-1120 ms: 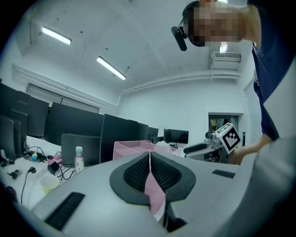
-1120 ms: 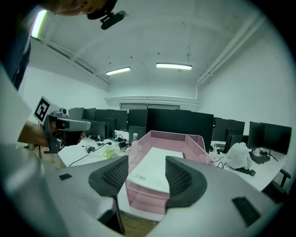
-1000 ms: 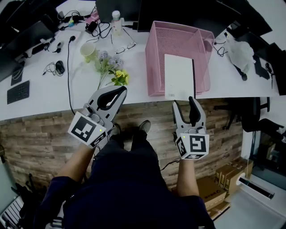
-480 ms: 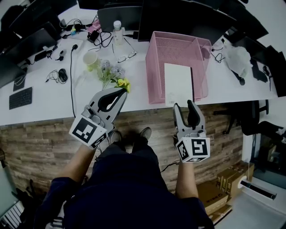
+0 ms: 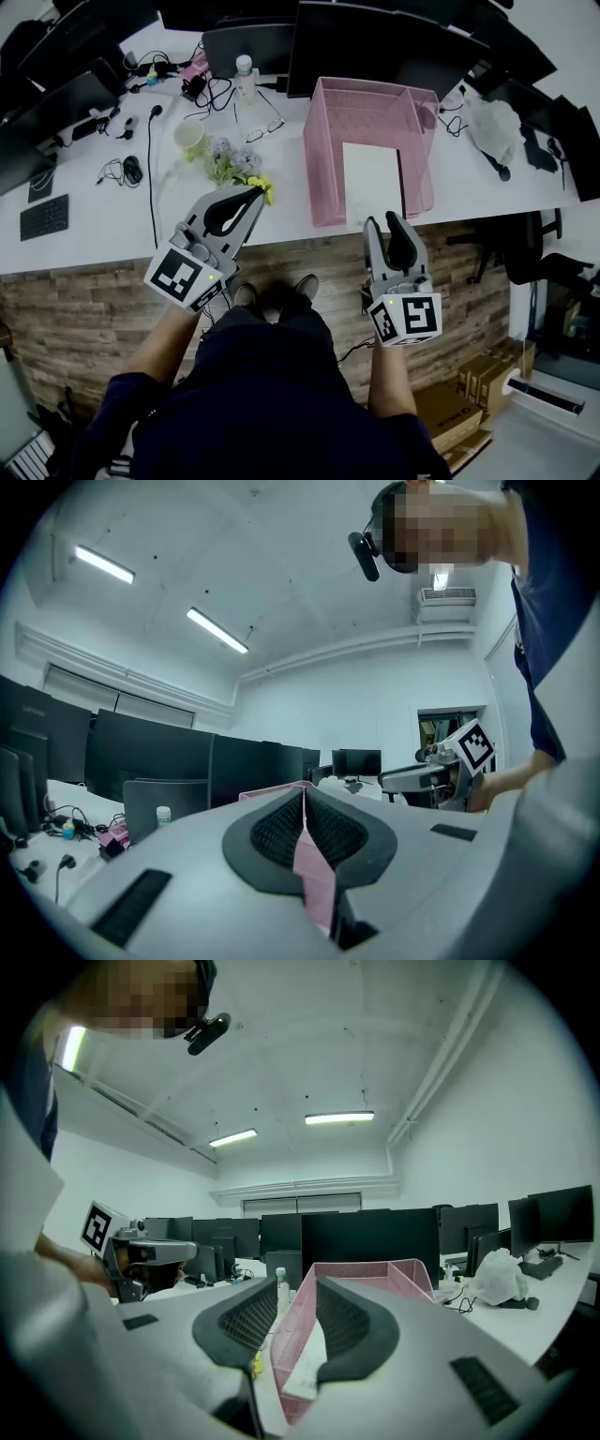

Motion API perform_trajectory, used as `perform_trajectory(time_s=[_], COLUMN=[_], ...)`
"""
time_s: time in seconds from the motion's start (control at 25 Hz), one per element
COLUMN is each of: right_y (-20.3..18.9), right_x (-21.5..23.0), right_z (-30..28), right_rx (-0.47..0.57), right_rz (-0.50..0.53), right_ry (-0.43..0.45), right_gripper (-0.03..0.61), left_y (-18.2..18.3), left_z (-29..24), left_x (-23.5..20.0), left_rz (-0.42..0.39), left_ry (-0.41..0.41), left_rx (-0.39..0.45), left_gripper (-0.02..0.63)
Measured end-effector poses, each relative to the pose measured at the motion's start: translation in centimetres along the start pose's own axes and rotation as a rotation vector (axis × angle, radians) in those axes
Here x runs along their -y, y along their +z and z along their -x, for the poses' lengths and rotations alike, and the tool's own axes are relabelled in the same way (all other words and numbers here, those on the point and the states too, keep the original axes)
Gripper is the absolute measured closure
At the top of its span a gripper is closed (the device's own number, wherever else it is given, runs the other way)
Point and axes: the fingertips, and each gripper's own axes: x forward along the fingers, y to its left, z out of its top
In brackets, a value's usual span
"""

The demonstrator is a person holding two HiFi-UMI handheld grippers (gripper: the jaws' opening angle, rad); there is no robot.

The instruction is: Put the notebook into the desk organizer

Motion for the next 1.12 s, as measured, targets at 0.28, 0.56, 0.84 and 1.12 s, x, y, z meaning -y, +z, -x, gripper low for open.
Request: perform_trajectory(time_s=[0.28,0.56,0.84,1.12], right_y=[1.2,2.1,2.3,2.5], right_x=[-0.6,-1.0,-1.2,-1.4], right_z=[-0.4,-0.6,-0.6,-0.4], right_rx=[0.033,0.058,0.067,0.075], right_rz=[-0.010,-0.014,-0.024,-0.050], right_ry=[0.015,0.027,0.039,0.057], right_gripper=[0.499,0.557,0.574,0.574], left_y=[0.5,0.9,1.0,1.2], left_z=[-0.3,-0.8,-0.7,-0.6], left_x=[-0.6,-0.8,-0.8,-0.5], left_rz=[-0.010,-0.014,-0.015,-0.015], left_ry=[-0.005,-0.008,-0.005,-0.002], left_rx=[0.001,0.008,0.013,0.015], left_gripper=[0.581,0.581,0.581,0.581])
